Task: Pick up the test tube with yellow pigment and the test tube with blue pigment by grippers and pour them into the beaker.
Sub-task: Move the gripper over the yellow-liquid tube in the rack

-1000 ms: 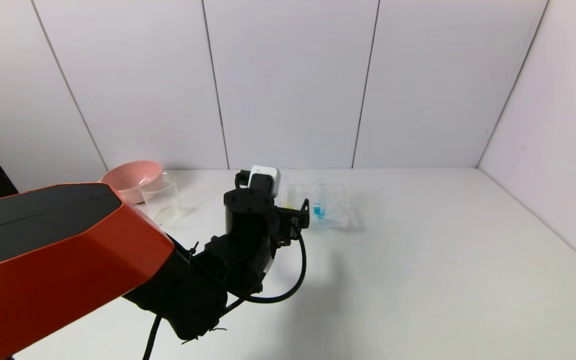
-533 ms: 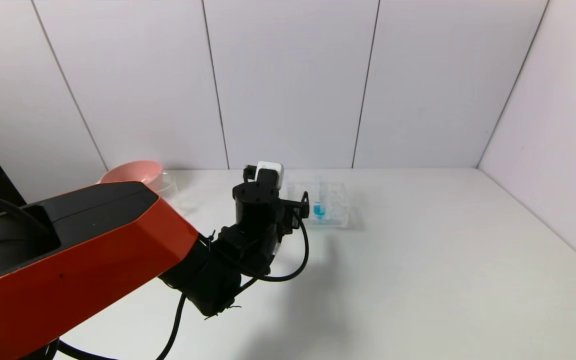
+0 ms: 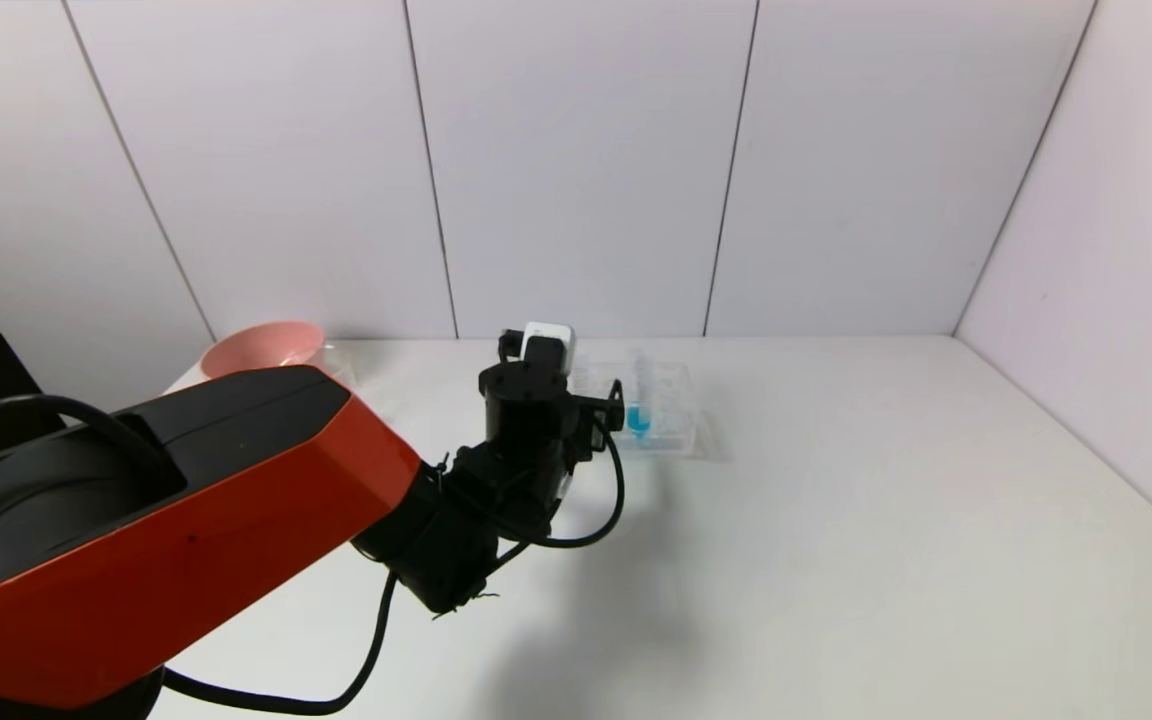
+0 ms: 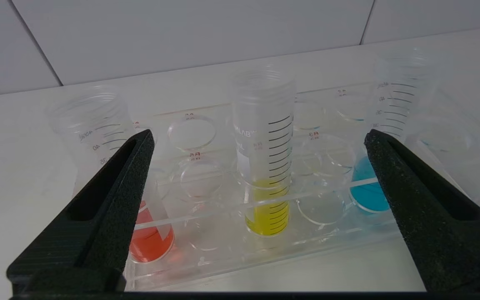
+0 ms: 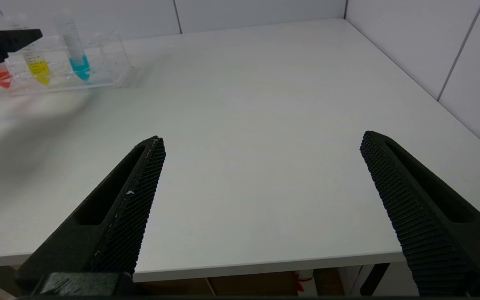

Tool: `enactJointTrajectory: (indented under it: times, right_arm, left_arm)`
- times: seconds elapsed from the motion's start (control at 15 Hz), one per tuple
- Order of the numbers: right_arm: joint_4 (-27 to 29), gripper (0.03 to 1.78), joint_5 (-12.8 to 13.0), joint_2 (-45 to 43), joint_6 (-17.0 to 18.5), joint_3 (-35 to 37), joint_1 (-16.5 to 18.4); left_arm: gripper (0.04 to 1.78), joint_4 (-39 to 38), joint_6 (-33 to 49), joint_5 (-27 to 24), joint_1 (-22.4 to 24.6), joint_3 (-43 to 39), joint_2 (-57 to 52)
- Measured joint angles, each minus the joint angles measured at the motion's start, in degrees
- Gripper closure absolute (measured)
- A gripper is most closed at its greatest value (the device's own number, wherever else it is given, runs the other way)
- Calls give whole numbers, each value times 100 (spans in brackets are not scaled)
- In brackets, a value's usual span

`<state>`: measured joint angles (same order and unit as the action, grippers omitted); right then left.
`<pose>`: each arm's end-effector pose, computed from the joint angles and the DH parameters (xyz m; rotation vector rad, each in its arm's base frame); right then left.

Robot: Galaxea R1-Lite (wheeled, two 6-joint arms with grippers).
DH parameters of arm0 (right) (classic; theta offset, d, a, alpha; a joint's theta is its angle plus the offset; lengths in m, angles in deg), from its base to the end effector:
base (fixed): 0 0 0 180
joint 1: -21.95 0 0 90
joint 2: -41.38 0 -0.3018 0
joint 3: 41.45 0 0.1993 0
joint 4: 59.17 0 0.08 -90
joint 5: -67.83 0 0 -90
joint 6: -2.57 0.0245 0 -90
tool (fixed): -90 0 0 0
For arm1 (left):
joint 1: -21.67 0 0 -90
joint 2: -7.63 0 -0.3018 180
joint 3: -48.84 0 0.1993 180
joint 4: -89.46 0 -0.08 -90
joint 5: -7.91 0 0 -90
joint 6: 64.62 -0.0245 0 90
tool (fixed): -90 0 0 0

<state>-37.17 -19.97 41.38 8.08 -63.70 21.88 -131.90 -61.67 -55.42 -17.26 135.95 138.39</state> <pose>-0.0129 -0.0010 0.0759 0.0962 -0.0061 -0.0369 0.3516 -0.2699 0.0870 -0.0296 0.0392 -0.2130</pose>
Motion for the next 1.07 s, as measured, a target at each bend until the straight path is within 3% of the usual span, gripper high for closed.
enactJointTrajectory:
  times: [1.07]
  right_arm:
    - [2,10,0,0,0,0,0]
  left_arm:
    - [10,336,-1,-5,254,610,358]
